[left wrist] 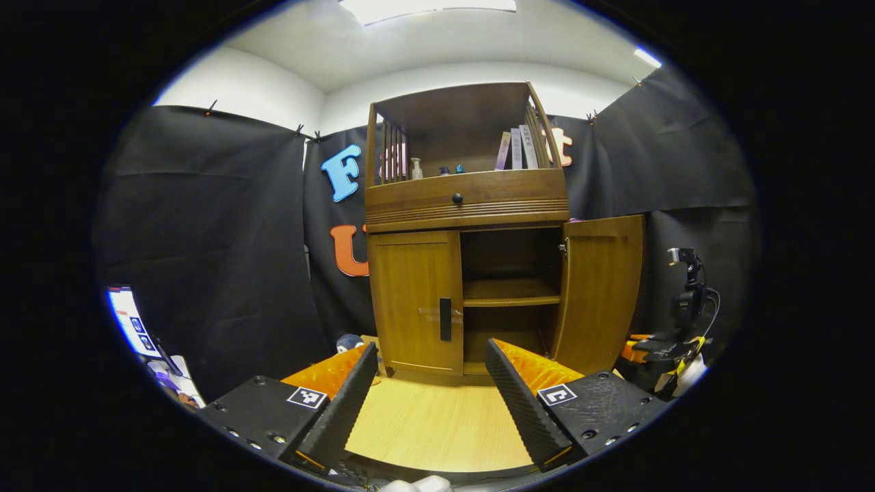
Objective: Open the right door of the double-door shoe cabinet with the right hand, and open the left door with the left hand.
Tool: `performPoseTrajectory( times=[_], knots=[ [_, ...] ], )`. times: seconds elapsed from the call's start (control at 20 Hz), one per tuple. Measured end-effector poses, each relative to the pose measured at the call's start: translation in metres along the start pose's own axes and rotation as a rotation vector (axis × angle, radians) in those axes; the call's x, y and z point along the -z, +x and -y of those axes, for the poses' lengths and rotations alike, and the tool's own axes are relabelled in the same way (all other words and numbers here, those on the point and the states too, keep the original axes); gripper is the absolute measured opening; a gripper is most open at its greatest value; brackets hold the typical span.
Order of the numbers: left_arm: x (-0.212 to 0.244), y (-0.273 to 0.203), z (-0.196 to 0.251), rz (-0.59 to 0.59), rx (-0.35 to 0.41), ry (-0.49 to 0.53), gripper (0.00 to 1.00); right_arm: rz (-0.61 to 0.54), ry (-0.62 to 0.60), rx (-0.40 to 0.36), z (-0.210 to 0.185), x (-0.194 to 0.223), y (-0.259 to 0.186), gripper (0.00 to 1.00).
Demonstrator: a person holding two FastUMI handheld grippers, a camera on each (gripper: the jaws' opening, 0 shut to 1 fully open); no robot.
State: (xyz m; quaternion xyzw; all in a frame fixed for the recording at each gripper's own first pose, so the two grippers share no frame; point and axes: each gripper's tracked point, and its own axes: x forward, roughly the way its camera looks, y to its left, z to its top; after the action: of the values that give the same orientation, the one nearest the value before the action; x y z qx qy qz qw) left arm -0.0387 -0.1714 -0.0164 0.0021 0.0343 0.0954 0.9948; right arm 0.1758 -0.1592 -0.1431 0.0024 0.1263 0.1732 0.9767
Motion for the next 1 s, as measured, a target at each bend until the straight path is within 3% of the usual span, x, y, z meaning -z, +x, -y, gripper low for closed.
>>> performPoseTrajectory(
  times=[0.35, 0.55, 0.6, 0.65, 0.7, 0.75, 0.8, 1.0],
  knots=[
    [0.010, 0.020, -0.003, -0.011, 0.067, -0.004, 0.96, -0.015, 0.048, 0.007, 0.002, 0.003, -0.004, 0.05],
    [0.013, 0.040, -0.027, -0.009, 0.107, 0.006, 0.96, -0.019, 0.071, 0.092, 0.007, 0.006, -0.020, 0.18],
    [0.014, 0.045, -0.035, -0.009, 0.115, 0.011, 0.96, -0.014, 0.065, 0.123, 0.010, 0.007, -0.029, 0.30],
    [0.015, 0.053, -0.044, -0.009, 0.125, 0.012, 0.96, -0.005, 0.058, 0.156, 0.012, 0.004, -0.038, 0.25],
    [0.016, 0.059, -0.052, -0.007, 0.135, 0.011, 0.96, 0.005, 0.051, 0.203, 0.015, 0.001, -0.048, 0.47],
    [0.018, 0.067, -0.060, -0.008, 0.144, 0.010, 1.00, 0.017, 0.046, 0.247, 0.016, -0.002, -0.060, 0.52],
    [0.020, 0.075, -0.069, -0.008, 0.150, 0.008, 0.96, 0.033, 0.047, 0.281, 0.014, -0.008, -0.071, 0.57],
    [0.029, 0.108, -0.095, -0.007, 0.182, -0.003, 0.96, 0.097, 0.064, 0.374, -0.012, -0.035, -0.108, 0.80]
  ],
)
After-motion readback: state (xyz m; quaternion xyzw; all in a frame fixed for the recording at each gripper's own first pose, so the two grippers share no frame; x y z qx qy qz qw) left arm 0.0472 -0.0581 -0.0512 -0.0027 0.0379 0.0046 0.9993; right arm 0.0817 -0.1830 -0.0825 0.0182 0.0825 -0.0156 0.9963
